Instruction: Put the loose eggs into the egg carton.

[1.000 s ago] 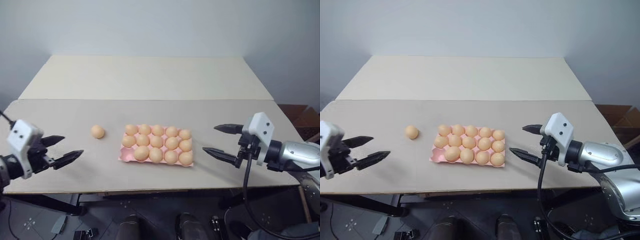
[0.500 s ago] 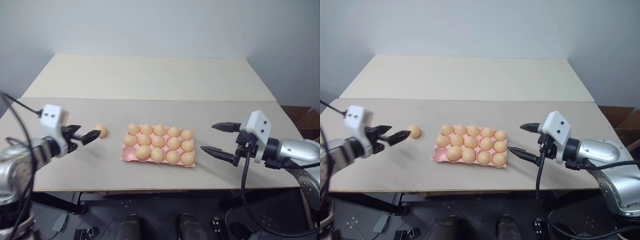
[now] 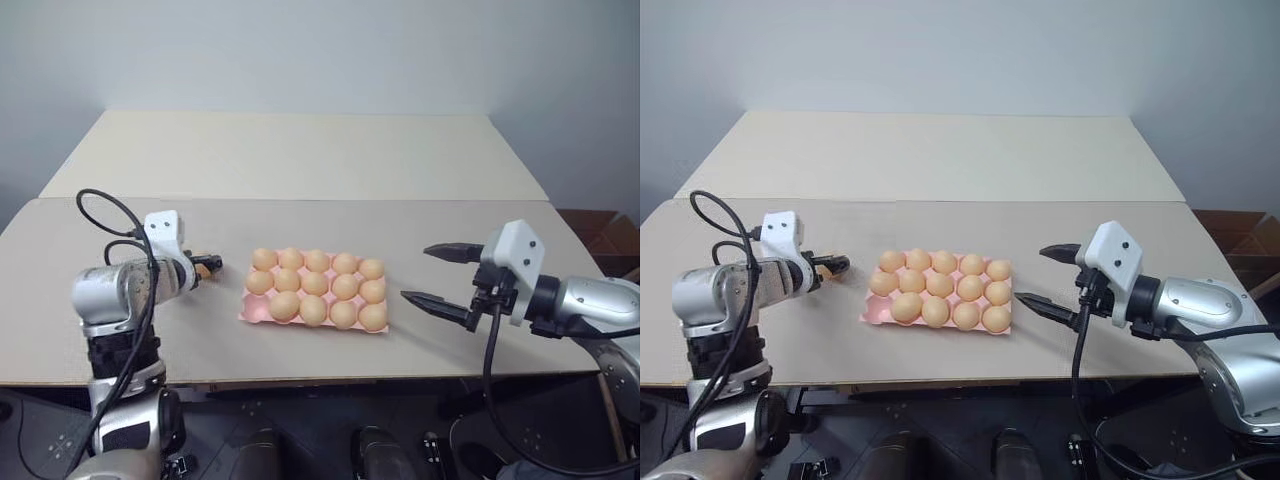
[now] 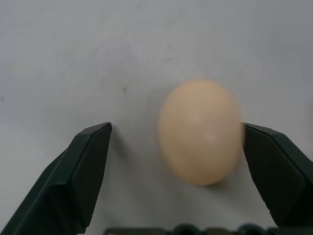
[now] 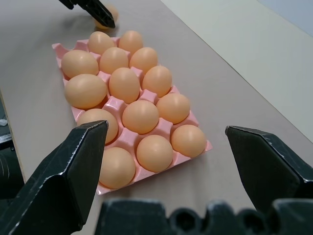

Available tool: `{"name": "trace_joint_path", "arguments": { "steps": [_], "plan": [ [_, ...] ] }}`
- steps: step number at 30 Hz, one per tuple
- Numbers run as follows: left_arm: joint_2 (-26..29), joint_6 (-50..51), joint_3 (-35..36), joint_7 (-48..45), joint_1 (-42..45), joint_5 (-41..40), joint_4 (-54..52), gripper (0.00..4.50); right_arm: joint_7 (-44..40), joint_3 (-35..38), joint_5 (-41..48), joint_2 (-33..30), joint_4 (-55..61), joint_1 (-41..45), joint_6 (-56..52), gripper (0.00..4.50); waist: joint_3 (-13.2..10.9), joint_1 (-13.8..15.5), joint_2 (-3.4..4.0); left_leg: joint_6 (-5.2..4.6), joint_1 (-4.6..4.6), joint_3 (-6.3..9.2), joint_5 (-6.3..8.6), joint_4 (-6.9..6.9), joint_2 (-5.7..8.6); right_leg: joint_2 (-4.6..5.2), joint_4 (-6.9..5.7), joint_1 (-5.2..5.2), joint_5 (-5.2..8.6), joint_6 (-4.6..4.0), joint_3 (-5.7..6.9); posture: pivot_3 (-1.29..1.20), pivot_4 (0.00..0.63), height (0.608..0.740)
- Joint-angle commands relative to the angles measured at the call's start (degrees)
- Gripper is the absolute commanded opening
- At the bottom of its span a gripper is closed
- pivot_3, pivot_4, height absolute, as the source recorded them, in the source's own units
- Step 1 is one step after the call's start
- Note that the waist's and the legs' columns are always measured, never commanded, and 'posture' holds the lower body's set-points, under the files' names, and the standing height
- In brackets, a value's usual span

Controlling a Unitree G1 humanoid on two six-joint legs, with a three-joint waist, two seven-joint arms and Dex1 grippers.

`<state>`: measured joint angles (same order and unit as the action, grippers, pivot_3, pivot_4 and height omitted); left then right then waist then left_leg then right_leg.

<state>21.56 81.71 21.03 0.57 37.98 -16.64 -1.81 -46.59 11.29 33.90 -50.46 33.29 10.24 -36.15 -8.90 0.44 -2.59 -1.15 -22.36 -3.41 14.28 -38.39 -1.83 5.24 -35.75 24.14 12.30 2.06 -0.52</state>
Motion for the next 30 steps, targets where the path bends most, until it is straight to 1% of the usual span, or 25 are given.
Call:
{"name": "trace_joint_path", "arguments": {
  "steps": [1,2,7,8,9,11,13,14,15,17,19,20,22,25,27,30],
  "plan": [
    [0.3,-1.8,-0.7,0.5,2.0,1.8,1.6,3.9,0.8,3.4,0.8,-0.6,2.1,-0.3,0.1,4.5,0.0,0.1,0.0,0.0,0.0,-0.01,0.0,0.0,0.01,0.02,0.0,0.0,0.0,0.0,-0.01,0.0,0.15,0.74],
    [0.3,-2.2,-0.8,0.2,2.2,1.9,2.1,3.63,1.0,3.6,0.9,-0.6,2.3,-0.5,0.0,4.5,0.0,0.1,0.0,0.0,0.0,-0.01,0.0,0.0,0.01,0.02,0.01,0.0,0.0,0.0,-0.01,0.0,0.15,0.74],
    [-0.2,-3.0,-1.3,-0.6,3.2,1.9,2.4,1.95,1.7,3.8,1.0,-0.4,2.7,-0.9,-0.5,4.5,0.0,0.2,0.0,0.0,0.03,0.0,0.0,0.0,0.0,0.01,-0.04,-0.01,-0.01,-0.01,0.01,0.0,0.15,0.74],
    [-0.1,-2.7,-1.4,-0.8,2.9,1.9,1.4,1.71,2.0,4.0,1.1,-0.4,2.8,-0.9,-0.7,4.5,0.0,0.1,0.0,0.01,0.04,0.0,0.0,0.0,0.0,0.01,-0.05,-0.01,-0.01,-0.01,0.0,0.0,0.15,0.74],
    [0.7,-2.4,-2.2,-1.5,2.5,1.8,0.2,1.62,2.2,4.0,1.1,-0.4,2.8,-0.8,-0.8,4.5,0.0,0.1,0.0,0.0,0.03,-0.01,0.0,0.0,0.0,0.01,-0.04,-0.01,-0.01,-0.01,0.0,0.0,0.15,0.74],
    [3.5,-1.7,-4.3,-4.3,1.0,0.8,-3.7,1.62,2.3,4.5,1.2,-0.6,3.0,-1.3,-0.7,4.5,0.0,0.1,0.0,0.01,-0.01,-0.01,0.0,0.0,0.0,0.01,-0.03,0.02,-0.01,-0.01,0.0,0.0,0.15,0.74],
    [9.9,-4.5,-7.8,-10.8,-3.5,-1.1,-10.5,1.62,2.5,4.9,1.3,-0.6,3.7,-2.3,-0.7,4.5,0.0,-0.4,0.0,0.01,-0.03,-0.01,0.0,0.03,-0.02,0.0,-0.01,0.06,0.0,-0.01,-0.02,0.0,0.15,0.74],
    [13.9,-6.2,-9.0,-15.1,-6.2,-2.6,-13.9,1.62,2.5,5.1,1.3,-0.6,4.0,-2.7,-0.7,4.5,0.0,-0.9,0.0,0.01,-0.03,-0.03,0.01,0.09,-0.04,0.0,-0.02,0.11,0.0,-0.01,-0.07,0.0,0.15,0.74],
    [16.6,-7.4,-9.7,-18.1,-8.0,-3.7,-16.0,1.62,2.6,5.2,1.4,-0.6,4.1,-2.8,-0.7,4.5,0.0,-1.1,0.01,0.02,-0.01,-0.05,0.01,0.12,-0.07,-0.01,-0.05,0.14,0.0,-0.02,-0.09,0.0,0.15,0.74],
    [24.0,-12.4,-9.3,-29.0,-13.5,-7.8,-20.7,1.62,2.6,5.3,1.4,-0.6,4.3,-3.1,-0.8,4.5,0.0,-1.2,0.02,0.03,0.03,-0.06,0.01,0.13,-0.08,0.0,-0.09,0.14,0.02,-0.06,-0.09,0.0,0.15,0.74],
    [31.4,-22.6,-8.7,-42.9,-20.2,-10.0,-22.6,1.62,2.8,4.9,1.5,-0.5,4.3,-2.9,-0.8,4.5,0.0,-1.2,0.05,0.03,0.1,-0.08,0.01,0.11,-0.1,0.01,-0.11,0.11,0.04,-0.16,-0.07,0.0,0.15,0.74],
    [33.7,-27.6,-8.9,-47.6,-22.4,-10.1,-22.3,1.62,2.9,4.6,1.4,-0.4,4.3,-2.8,-0.7,4.5,0.0,-1.1,0.1,0.04,0.11,-0.13,0.01,0.11,-0.13,0.0,-0.07,0.11,0.1,-0.26,-0.07,0.0,0.15,0.74],
    [36.0,-34.9,-9.7,-54.5,-24.3,-10.4,-20.5,1.62,3.0,4.2,1.3,-0.3,4.2,-2.7,-0.4,4.5,0.0,-0.6,0.13,0.03,0.16,-0.16,0.01,0.11,-0.13,0.04,-0.09,0.1,0.4,-0.76,-0.06,0.0,0.15,0.74],
    [37.6,-43.1,-11.2,-63.3,-25.4,-11.2,-18.5,1.62,3.3,4.1,1.4,-0.2,4.4,-2.8,-0.4,4.5,0.0,0.4,0.13,0.04,0.1,-0.24,-0.01,0.07,-0.13,0.04,-0.07,0.08,0.41,-0.76,0.03,0.0,0.15,0.74],
    [37.3,-47.0,-14.1,-65.8,-24.8,-9.7,-17.2,1.62,3.4,4.2,1.5,-0.2,4.7,-3.1,-0.4,4.5,0.0,0.4,0.13,0.03,0.04,-0.38,-0.01,0.07,-0.12,0.05,-0.02,0.1,0.42,-0.75,0.02,0.0,0.15,0.74],
    [35.1,-50.1,-18.2,-66.1,-22.0,-7.7,-14.2,1.62,3.7,4.7,1.7,0.0,5.1,-3.4,-0.4,4.5,0.0,0.4,0.13,0.0,-0.04,-0.43,0.01,0.07,-0.11,0.03,0.04,0.11,0.39,-0.65,0.02,0.0,0.15,0.74]
  ]
}}
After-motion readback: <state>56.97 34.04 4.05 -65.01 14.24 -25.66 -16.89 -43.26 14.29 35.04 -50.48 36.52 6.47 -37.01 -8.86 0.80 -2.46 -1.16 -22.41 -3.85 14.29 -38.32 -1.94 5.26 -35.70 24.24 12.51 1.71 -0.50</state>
